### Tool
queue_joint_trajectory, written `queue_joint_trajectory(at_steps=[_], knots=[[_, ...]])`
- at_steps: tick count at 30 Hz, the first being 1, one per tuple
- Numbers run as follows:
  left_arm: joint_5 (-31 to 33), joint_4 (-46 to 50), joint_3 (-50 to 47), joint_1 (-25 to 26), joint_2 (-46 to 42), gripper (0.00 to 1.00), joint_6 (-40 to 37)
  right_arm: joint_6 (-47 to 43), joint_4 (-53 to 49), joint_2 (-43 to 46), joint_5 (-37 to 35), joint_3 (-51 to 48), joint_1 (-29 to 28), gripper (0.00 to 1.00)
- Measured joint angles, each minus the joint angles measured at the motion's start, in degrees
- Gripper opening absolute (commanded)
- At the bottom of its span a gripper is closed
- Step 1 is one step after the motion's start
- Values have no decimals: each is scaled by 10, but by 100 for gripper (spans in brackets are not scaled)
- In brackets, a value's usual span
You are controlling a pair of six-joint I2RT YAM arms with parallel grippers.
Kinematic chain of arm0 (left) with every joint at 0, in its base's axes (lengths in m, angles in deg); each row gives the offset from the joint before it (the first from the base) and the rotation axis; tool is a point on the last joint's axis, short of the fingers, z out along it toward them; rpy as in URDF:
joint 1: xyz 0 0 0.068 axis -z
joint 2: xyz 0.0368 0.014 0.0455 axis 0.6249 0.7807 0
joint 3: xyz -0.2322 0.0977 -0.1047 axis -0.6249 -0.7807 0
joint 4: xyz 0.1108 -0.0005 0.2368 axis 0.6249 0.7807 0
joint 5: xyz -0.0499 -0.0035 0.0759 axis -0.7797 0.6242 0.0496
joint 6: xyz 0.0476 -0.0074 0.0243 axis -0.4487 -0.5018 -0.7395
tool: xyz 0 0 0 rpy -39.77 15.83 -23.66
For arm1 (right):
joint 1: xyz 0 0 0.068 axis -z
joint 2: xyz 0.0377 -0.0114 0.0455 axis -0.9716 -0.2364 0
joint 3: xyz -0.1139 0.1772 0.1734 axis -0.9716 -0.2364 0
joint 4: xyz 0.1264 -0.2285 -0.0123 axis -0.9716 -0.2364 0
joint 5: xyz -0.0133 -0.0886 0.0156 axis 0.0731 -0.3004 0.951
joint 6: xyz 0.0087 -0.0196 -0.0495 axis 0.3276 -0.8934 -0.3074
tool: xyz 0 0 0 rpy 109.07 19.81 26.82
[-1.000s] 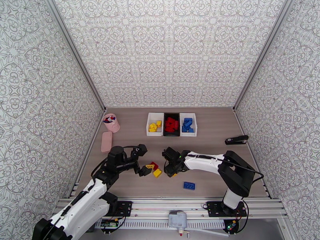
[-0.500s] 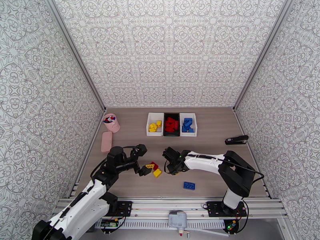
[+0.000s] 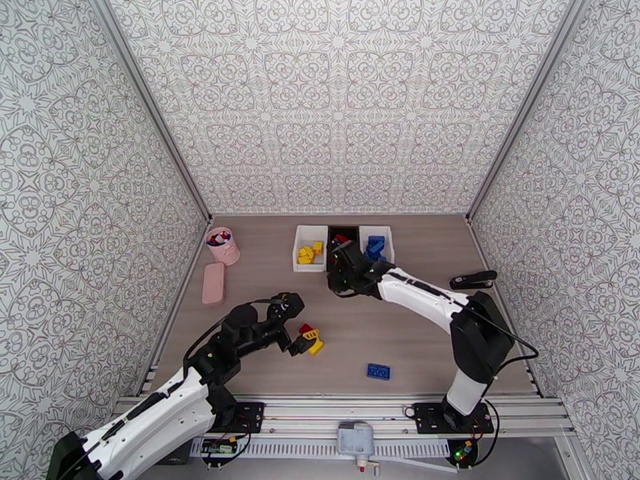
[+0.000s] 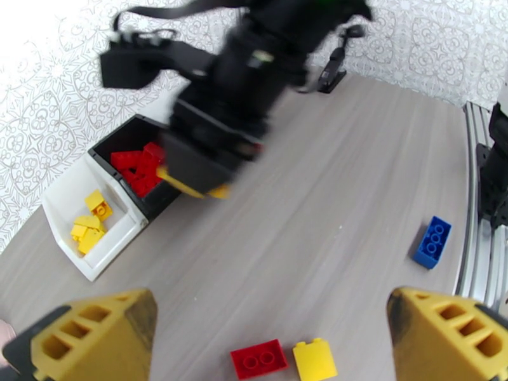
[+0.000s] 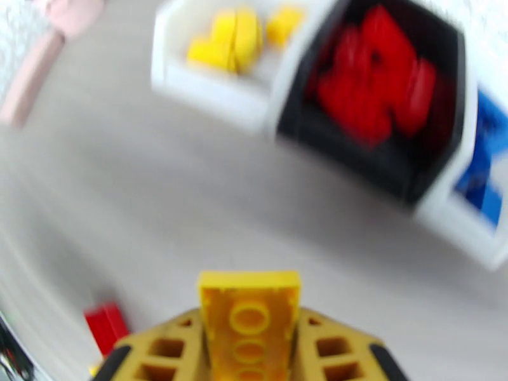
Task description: Sort the legos into containers by color
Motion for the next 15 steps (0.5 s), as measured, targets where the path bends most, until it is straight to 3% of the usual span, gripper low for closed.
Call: queue_joint_trajectory(at_steps=[15], knots=[[128,-11,-32,96,-6,100,78,-75,6,-322,19,407,30,27]])
